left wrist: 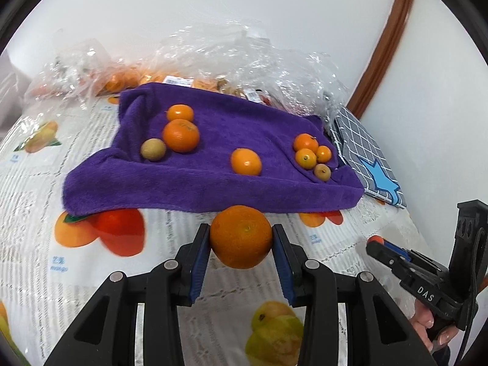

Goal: Organize fruits
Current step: 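Carry the red fruit and the orange over the towel and lower them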

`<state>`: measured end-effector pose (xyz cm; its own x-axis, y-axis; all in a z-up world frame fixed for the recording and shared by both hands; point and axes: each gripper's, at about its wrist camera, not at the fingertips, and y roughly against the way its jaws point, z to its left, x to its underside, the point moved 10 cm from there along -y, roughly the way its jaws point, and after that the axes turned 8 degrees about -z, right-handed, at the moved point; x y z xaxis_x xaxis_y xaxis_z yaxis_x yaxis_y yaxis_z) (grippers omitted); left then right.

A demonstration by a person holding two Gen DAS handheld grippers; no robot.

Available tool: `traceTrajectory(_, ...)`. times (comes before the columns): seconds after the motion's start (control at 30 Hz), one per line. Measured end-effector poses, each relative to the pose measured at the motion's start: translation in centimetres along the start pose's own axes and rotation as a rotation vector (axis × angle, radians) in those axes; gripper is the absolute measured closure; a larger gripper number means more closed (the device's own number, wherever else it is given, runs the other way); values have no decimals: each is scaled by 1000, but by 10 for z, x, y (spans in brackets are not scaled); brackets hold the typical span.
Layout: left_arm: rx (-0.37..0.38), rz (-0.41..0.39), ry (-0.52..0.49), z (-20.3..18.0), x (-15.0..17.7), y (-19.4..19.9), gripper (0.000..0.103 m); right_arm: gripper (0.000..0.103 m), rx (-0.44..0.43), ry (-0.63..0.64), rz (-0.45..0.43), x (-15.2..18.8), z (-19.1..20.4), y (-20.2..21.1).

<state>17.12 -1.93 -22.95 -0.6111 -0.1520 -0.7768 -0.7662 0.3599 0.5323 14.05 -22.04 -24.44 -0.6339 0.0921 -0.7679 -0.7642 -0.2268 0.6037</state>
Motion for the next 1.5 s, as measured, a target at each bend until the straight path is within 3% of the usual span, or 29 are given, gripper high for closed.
traceTrajectory(0.27,-68,12,44,31,5,10,65,79,13,-30,-2,-2,-11,2)
traceTrajectory(0.67,-87,-29,67,48,-16,24,65,79,34,-4,-53,-28,-17,9)
traceTrajectory(1.13,-102,-91,43,45,-63,27,65,79,9,40,-127,-80,-4,3)
traceTrajectory(1.5,-91,-80,23,32,-91,-2,65,79,-42,65,-119,-104,13,-27)
